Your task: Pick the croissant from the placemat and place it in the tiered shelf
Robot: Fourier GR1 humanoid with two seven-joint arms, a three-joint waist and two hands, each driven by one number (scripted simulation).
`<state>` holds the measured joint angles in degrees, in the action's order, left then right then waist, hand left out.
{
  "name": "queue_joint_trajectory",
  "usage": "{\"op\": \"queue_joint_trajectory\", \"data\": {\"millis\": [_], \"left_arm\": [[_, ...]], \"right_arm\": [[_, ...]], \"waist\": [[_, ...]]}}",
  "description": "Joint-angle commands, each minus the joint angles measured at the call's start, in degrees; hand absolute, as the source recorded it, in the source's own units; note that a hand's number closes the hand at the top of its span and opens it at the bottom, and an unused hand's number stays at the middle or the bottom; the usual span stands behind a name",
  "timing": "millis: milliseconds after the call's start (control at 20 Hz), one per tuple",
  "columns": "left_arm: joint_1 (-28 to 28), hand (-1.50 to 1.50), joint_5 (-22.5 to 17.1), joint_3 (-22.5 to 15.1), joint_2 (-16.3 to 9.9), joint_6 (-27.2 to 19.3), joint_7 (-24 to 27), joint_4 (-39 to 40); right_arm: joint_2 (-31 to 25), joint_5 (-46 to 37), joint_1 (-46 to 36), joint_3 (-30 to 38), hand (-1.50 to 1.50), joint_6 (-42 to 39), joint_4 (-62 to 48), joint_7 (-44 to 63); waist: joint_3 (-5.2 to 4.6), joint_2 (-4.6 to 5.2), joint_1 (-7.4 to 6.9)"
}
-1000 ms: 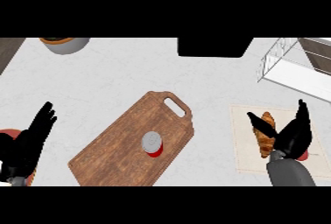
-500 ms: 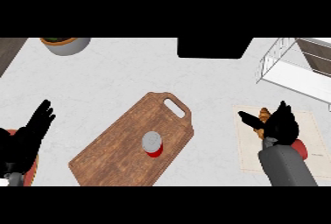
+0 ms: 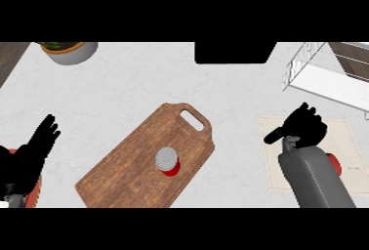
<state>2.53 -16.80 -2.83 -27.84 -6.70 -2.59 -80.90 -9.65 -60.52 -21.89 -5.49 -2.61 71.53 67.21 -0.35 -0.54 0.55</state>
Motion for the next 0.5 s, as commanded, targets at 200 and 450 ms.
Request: {"op": "queue_joint_trajectory", "data": {"millis": [200, 450], "left_arm": [[1.1, 0.0, 0.5, 0.9, 0.9, 1.6, 2.3, 2.0], [1.6, 0.0, -1.1, 2.6, -0.4, 2.9, -1.1, -2.4]], "right_arm": [[-0.3, 0.2, 1.0, 3.0, -1.5, -14.2, 6.1, 10.2], [-0.1, -1.4, 1.9, 6.3, -1.5, -12.5, 4.3, 7.2]], "waist": [[0.25, 0.34, -0.03], [0.35, 0.42, -0.85]]}}
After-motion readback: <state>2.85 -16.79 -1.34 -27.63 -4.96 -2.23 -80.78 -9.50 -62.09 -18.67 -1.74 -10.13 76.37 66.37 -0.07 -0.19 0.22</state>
